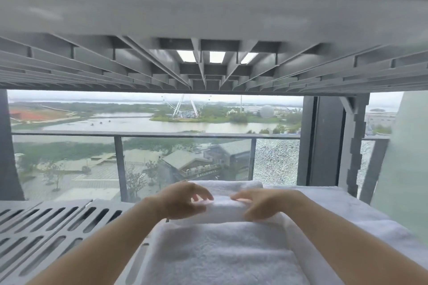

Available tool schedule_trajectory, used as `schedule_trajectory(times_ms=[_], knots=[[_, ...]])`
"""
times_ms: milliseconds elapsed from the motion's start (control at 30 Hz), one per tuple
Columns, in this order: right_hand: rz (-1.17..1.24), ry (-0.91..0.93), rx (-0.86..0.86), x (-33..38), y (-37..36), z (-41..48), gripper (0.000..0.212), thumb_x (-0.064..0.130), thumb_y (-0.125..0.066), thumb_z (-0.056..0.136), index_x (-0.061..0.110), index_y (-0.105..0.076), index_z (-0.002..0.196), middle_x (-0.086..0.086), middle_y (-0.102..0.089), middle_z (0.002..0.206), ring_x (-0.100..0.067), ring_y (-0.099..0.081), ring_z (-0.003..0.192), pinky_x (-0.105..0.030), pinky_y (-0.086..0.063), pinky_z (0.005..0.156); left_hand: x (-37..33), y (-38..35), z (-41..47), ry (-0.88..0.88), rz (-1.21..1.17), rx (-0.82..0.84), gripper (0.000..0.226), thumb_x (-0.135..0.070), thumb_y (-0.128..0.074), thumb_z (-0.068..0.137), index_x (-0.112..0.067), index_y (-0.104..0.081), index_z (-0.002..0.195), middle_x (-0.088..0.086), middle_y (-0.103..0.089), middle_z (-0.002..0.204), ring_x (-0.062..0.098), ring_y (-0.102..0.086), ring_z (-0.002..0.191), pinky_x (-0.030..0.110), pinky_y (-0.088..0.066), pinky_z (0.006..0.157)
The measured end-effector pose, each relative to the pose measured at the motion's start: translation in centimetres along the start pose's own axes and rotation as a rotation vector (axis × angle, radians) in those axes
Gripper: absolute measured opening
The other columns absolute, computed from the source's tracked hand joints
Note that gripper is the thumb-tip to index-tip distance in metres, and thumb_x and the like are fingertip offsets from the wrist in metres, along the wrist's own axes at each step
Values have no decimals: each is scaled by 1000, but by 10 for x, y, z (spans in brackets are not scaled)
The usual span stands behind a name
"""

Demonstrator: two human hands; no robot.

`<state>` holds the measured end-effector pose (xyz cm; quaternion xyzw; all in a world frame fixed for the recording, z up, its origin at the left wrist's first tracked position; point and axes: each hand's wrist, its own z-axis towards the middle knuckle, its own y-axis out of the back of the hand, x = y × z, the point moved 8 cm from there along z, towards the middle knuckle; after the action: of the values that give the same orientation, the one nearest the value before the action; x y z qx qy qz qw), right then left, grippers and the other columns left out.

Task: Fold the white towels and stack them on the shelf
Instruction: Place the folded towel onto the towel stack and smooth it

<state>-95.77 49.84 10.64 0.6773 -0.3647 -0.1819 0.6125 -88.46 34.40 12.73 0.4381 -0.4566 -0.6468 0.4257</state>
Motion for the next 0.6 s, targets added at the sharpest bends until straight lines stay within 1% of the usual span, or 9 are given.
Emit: schedule_trajectory(times_ms=[67,100,133,233,300,367,433,500,600], knots=[[144,-17,-82,6,19,6,50,22,-46,84,21,-46,133,-3,-43,142,-21,-41,127,-29,-33,103,8,2,11,55,-108,-14,29,-39,-43,93,-36,-58,117,-11,-60,124,4,-54,107,27,-40,95],[186,-17,-139,11,26,11,42,20,-41,87,14,-50,128,-7,-48,138,-24,-45,123,-32,-35,102,13,3,18,92,-131,-34,30,-39,-39,96,-33,-59,118,-9,-58,126,7,-52,111,28,-38,97],[196,-15,-186,17,29,17,38,20,-37,91,11,-52,125,-9,-51,134,-25,-46,121,-34,-36,101,16,4,24,121,-136,-55,31,-38,-37,97,-31,-59,118,-8,-56,129,9,-50,116,30,-36,100],[151,-3,-235,35,15,41,37,27,-32,96,14,-52,125,-8,-50,136,-26,-46,122,-33,-35,100,14,-4,43,122,-105,-64,34,-33,-35,99,-26,-58,123,-7,-50,136,11,-43,124,27,-29,107],[126,47,-251,40,-1,53,41,30,-32,95,15,-50,128,-9,-46,140,-25,-44,125,-32,-33,104,7,-18,50,94,-63,-29,38,-33,-34,99,-26,-50,132,-6,-43,143,11,-36,131,27,-22,111],[93,31,-264,32,-10,58,46,38,-30,94,22,-41,136,-3,-34,149,-22,-31,135,-35,-22,112,6,-40,52,78,44,69,44,-34,-25,101,-26,-29,144,-5,-24,153,13,-18,141,29,-8,116],[51,-48,-233,16,-18,58,53,51,-24,92,36,-25,143,5,-15,156,-20,-9,143,-45,-3,116,9,-58,48,55,269,207,48,-29,-18,102,-20,-8,149,-1,1,157,19,3,144,36,3,117],[36,-125,-198,6,-25,55,55,61,-19,88,48,-15,141,12,-5,157,-18,3,144,-51,12,110,10,-63,44,34,400,250,49,-21,-18,102,-15,-1,148,4,10,157,24,11,143,40,6,116],[77,-143,-191,5,-26,54,58,69,-21,82,55,-14,138,16,-2,156,-16,8,144,-55,19,106,9,-62,43,50,440,252,49,-16,-19,102,-11,-2,148,7,11,156,25,13,143,39,9,116]])
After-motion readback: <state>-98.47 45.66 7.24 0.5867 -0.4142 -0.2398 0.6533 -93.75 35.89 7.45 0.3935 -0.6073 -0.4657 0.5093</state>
